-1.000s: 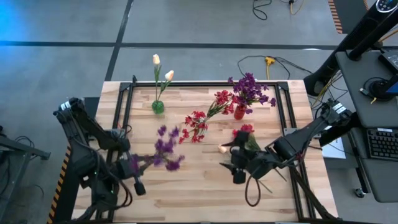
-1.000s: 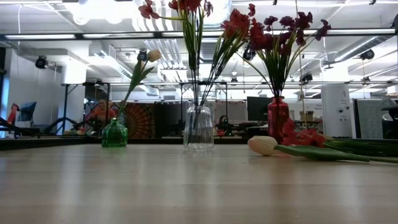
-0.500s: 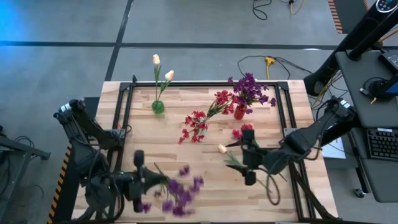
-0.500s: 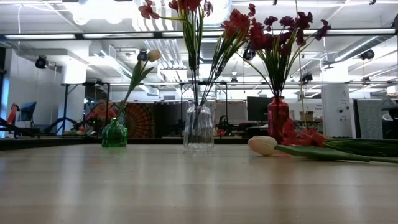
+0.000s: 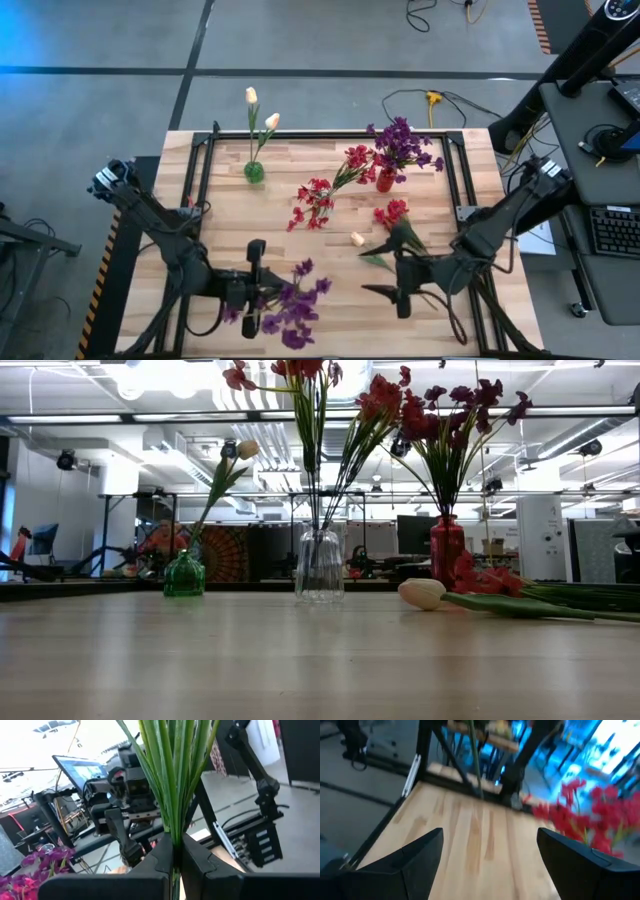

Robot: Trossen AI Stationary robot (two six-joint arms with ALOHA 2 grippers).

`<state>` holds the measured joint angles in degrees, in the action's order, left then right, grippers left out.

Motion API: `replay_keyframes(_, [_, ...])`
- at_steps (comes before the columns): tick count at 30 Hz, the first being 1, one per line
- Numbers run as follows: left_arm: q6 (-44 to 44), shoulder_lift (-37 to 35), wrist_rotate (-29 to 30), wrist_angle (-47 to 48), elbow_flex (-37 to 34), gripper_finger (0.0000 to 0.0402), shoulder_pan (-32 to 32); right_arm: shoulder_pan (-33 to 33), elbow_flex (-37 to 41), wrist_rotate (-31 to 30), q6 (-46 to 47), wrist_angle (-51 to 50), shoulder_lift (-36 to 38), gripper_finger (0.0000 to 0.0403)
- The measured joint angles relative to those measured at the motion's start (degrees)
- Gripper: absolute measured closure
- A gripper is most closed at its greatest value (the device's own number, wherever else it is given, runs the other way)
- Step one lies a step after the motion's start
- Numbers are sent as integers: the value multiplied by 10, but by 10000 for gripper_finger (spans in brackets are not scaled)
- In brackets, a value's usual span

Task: Sort flowers into vase by color
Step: Put the violet flowers into the red vase

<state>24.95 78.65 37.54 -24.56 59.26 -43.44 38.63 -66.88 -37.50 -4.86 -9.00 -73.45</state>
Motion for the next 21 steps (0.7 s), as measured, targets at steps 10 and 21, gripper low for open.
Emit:
replay_keyframes(10, [-36,13,-1,-99,-57,400,8,-36,56,48,-181,340,-65,90])
replay_keyframes(21, [-32,80,54,-170,-61,400,22,-79,-16,127,-177,355,-144,90])
